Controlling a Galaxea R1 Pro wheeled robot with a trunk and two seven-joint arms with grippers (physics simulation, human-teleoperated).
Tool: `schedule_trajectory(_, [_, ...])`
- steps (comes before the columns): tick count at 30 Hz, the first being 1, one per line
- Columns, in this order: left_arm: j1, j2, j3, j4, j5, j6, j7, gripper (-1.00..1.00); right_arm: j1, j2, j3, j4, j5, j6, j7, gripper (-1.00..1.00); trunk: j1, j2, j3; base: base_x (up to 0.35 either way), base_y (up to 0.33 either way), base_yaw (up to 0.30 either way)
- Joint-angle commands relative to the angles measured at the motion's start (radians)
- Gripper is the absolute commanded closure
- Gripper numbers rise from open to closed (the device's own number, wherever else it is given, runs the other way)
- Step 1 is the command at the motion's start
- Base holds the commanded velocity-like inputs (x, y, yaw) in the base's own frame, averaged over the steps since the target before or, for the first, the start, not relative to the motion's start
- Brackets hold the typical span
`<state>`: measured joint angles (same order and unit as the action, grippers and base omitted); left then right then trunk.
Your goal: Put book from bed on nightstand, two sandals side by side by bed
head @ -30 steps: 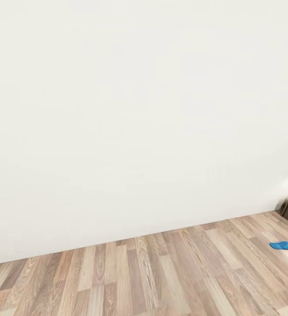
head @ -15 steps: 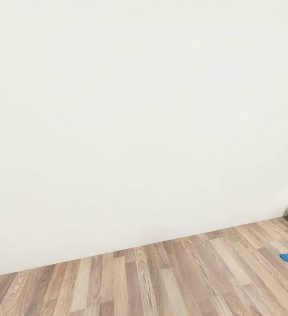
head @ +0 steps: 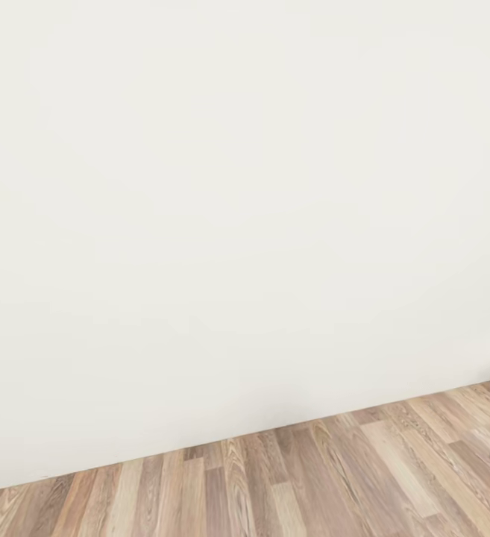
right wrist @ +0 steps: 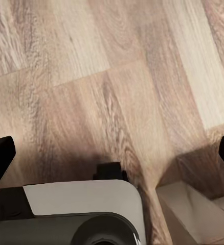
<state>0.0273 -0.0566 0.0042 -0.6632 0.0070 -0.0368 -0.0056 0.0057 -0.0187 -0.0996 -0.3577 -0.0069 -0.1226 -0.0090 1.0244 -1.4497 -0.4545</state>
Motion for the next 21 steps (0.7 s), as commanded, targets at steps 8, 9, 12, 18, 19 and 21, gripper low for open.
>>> schedule_trajectory(8, [0.001,0.0,0.0,-0.001,0.001,-0.002,-0.001,-1.0,0.0,0.0,-0.002,-0.001,-0.001,-0.002,0.0,-1.0,0.001,0.0,-0.001,0.243,-0.032,0.211])
schedule_trajectory(9, [0.001,0.0,0.0,-0.001,0.001,-0.002,-0.001,-1.0,0.0,0.0,-0.002,-0.001,-0.001,-0.002,0.0,-1.0,0.001,0.0,-0.001,0.072,-0.003,0.282])
schedule_trajectory(12, [0.001,0.0,0.0,-0.001,0.001,-0.002,-0.001,-1.0,0.0,0.0,-0.002,-0.001,-0.001,-0.002,0.0,-1.0,0.001,0.0,-0.001,0.027,-0.001,0.288])
schedule_trajectory(18, [0.001,0.0,0.0,-0.001,0.001,-0.002,-0.001,-1.0,0.0,0.0,-0.002,-0.001,-0.001,-0.002,0.0,-1.0,0.001,0.0,-0.001,0.005,0.0,0.29])
schedule_trajectory(19, [0.001,0.0,0.0,-0.001,0.001,-0.002,-0.001,-1.0,0.0,0.0,-0.002,-0.001,-0.001,-0.002,0.0,-1.0,0.001,0.0,-0.001,0.001,0.0,0.291])
schedule_trajectory(21, [0.001,0.0,0.0,-0.001,0.001,-0.002,-0.001,-1.0,0.0,0.0,-0.002,-0.001,-0.001,-0.002,0.0,-1.0,0.001,0.0,-0.001,0.001,0.0,0.291])
